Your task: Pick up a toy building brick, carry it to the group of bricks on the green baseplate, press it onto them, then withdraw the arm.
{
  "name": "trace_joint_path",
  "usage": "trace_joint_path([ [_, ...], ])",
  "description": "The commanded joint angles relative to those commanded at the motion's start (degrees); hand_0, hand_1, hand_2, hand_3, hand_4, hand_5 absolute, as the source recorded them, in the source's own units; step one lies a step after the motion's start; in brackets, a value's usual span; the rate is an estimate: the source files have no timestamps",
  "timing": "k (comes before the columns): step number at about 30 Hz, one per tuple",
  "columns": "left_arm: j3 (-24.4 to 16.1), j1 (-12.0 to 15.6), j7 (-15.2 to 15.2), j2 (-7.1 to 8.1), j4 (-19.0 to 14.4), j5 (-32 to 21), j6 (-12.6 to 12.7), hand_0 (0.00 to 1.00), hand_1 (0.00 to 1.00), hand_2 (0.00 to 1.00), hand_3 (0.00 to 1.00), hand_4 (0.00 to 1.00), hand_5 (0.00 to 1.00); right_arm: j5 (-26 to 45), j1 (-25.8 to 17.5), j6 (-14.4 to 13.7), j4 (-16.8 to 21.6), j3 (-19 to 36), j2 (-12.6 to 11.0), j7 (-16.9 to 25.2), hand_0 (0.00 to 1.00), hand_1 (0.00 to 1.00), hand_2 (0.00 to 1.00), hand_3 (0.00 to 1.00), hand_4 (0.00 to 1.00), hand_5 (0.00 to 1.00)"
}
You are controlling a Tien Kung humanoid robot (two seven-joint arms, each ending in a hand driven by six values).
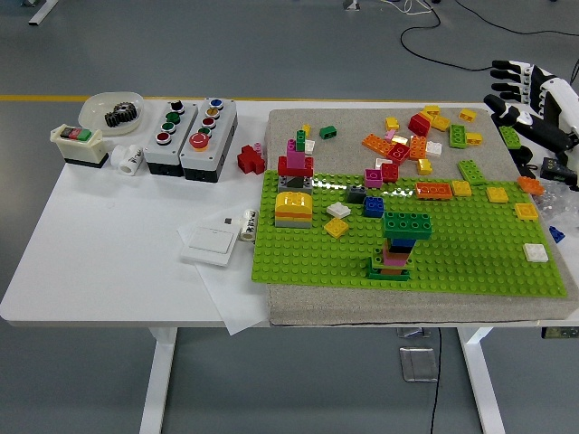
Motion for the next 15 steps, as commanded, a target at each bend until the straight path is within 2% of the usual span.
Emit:
trace_joint_path([
  [11,-0.13,0.16,-0.01,-0.09,0.06,0.12,0.29,0.376,0.513,0.616,0.774,0.783,0.910,26.76,0.53,1.69,-7.23,1.79,0.37,-0.20,0.843,0.807,0.841,0.858,0.998,0.803],
  [15,-0.08,0.13,-0.06,-0.10,0.04,-0.05,0.36,0.376,0.513,0.616,0.774,0.783,0.910,29.21,0.16,2.57,-8.17,2.36,0.44,-0.23,0.843,0.807,0.841,0.858,0.998,0.803],
])
